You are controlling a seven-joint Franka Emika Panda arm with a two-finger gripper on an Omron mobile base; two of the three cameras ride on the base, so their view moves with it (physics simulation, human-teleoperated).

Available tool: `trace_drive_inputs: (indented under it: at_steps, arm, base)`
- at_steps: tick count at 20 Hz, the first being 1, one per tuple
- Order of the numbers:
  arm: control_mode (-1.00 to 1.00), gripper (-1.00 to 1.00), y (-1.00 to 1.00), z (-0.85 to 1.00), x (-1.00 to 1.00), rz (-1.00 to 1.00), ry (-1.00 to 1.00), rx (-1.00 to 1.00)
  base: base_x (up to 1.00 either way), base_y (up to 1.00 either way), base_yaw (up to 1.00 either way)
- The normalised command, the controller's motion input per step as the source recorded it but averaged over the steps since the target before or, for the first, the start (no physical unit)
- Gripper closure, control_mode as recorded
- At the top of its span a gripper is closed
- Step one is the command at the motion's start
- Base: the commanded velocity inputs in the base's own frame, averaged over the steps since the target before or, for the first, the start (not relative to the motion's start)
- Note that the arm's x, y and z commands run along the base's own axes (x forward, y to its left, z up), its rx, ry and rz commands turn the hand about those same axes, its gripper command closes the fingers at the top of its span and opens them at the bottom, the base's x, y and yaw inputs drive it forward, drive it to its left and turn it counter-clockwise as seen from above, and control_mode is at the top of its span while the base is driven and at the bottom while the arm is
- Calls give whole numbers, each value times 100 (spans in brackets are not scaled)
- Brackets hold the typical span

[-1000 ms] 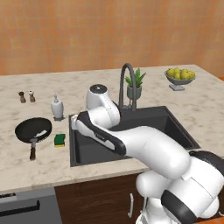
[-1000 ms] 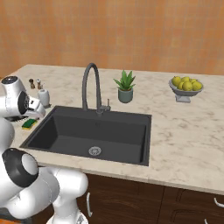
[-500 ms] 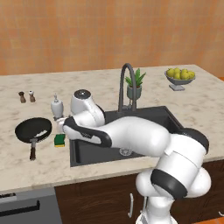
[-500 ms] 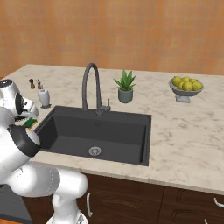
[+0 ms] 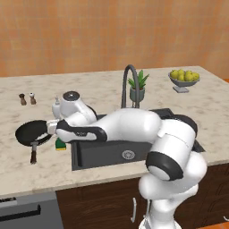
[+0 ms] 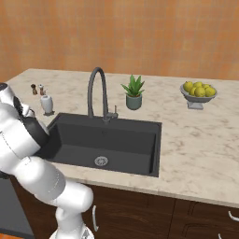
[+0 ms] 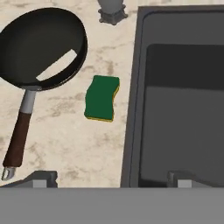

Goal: Pick the pan and sponge and place them into the sink. Then turn on the water.

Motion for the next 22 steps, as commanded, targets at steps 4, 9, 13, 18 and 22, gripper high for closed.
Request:
trace_drive_inputs:
  at_steps: [4, 9, 13, 18, 22]
  arm:
    - [-100, -100, 54, -4, 7, 0, 10, 0]
    - [-100, -100, 48, -32, 0, 2, 9, 0]
    - [-100, -100, 44, -32, -2, 3, 2, 0]
    - [-100, -100, 70, -17, 0, 0, 6, -3]
    - [-100, -100, 35, -20, 0, 3, 2, 0]
  base:
    - [0, 0, 0]
    - [0, 0, 0]
    - [0, 0, 0]
    - [0, 0, 0]
    - [0, 0, 0]
